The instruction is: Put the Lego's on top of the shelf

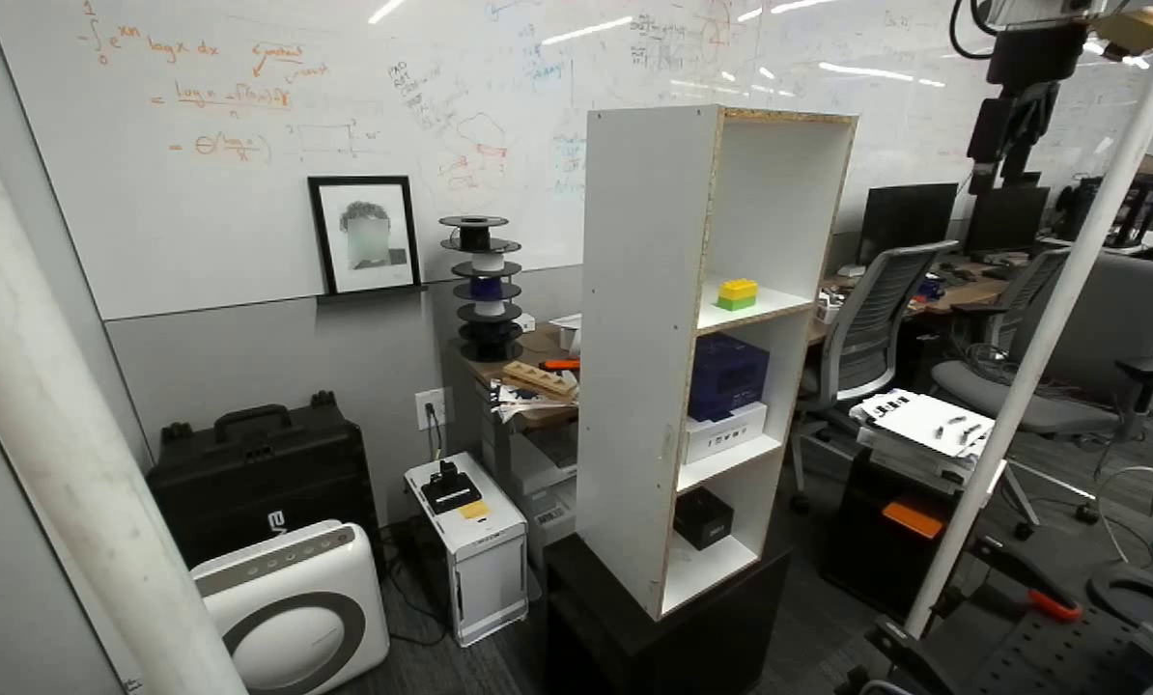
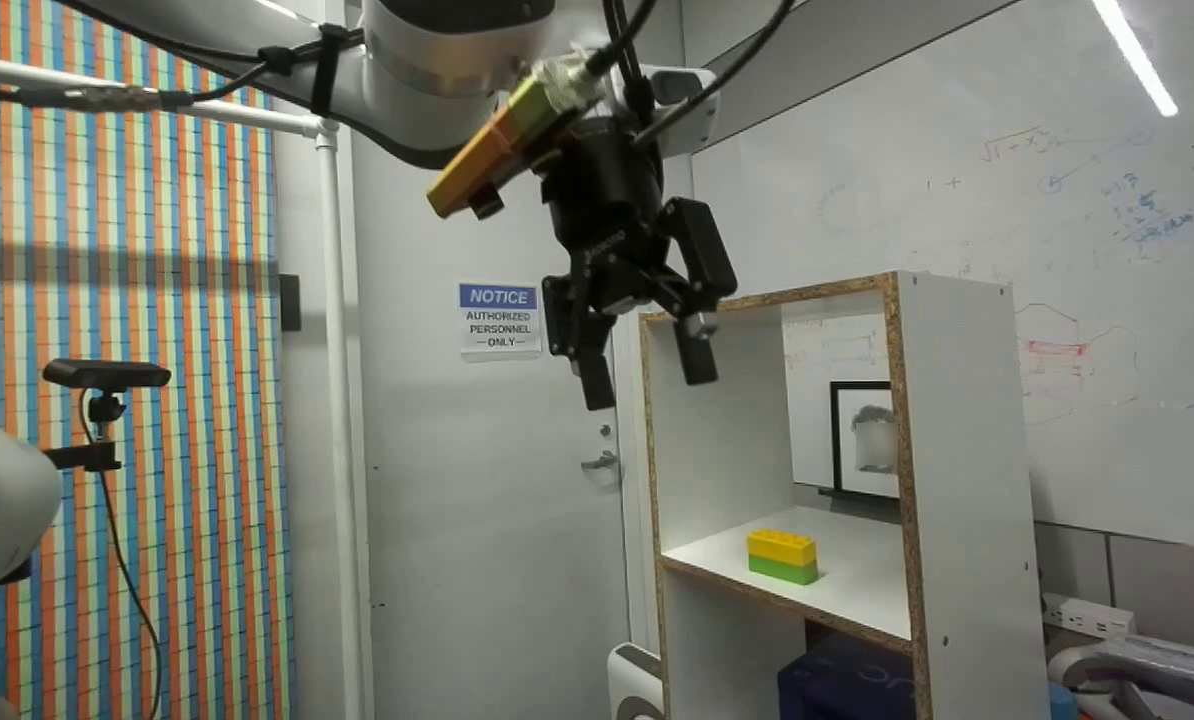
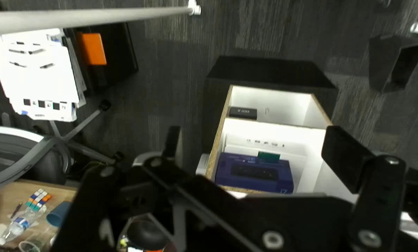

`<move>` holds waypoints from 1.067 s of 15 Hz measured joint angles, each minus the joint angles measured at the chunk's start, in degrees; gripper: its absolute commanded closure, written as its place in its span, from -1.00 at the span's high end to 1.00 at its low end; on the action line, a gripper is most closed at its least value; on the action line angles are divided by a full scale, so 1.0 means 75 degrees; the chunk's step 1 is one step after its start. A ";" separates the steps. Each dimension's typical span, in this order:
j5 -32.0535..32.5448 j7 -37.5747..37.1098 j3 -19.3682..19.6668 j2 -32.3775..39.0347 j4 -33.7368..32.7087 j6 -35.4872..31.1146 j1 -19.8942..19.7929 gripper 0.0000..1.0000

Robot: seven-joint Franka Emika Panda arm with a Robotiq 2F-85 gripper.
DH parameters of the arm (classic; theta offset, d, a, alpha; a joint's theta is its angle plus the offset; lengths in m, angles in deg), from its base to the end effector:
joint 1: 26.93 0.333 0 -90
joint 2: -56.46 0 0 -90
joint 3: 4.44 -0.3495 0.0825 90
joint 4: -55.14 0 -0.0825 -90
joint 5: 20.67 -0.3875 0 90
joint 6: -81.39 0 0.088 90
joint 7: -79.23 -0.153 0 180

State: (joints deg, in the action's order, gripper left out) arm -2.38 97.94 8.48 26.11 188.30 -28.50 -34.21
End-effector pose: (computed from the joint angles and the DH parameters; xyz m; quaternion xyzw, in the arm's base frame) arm 0.3614 -0.1818 0.5257 0.9927 0.0444 0.0243 0.1097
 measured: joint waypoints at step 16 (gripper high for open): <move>-0.3825 -0.0272 0.0108 0.3321 0.0164 -0.5030 0.0898 1.00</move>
State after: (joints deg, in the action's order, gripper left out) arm -31.07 95.90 9.29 51.02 189.53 -66.23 -27.48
